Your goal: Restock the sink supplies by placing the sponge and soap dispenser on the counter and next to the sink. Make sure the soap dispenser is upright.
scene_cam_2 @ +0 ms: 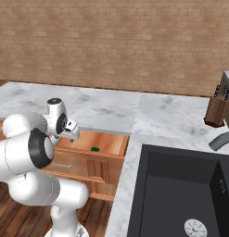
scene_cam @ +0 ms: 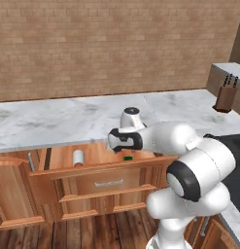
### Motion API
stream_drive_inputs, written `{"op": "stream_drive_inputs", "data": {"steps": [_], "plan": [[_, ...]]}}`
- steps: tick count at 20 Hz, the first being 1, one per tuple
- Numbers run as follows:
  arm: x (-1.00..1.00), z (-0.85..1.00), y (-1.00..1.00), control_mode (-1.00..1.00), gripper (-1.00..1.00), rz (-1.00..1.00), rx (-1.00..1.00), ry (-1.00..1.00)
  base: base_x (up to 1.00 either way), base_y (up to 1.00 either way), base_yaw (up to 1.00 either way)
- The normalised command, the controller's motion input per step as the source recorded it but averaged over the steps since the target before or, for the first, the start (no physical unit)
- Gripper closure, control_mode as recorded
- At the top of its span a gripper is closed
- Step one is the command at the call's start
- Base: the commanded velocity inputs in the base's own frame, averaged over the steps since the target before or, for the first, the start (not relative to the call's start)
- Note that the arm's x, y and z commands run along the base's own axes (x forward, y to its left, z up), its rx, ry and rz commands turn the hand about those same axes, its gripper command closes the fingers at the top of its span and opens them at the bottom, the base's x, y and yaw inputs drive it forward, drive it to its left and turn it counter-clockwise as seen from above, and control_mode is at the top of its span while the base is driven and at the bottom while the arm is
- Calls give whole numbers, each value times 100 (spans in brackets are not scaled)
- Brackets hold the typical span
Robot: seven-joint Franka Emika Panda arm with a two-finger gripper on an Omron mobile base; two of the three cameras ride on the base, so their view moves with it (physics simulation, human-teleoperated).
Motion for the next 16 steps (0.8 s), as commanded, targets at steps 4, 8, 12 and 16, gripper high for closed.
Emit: {"op": "stream_drive_inputs", "data": {"steps": [4,8,12,16], "plan": [[43,-25,0,-100,-100,0,0,0,0,0,0],[41,-51,3,-100,-100,0,0,7,0,0,0],[41,-54,4,-100,-100,0,0,8,0,0,0],[44,-27,4,-100,-100,0,0,5,0,0,0]]}}
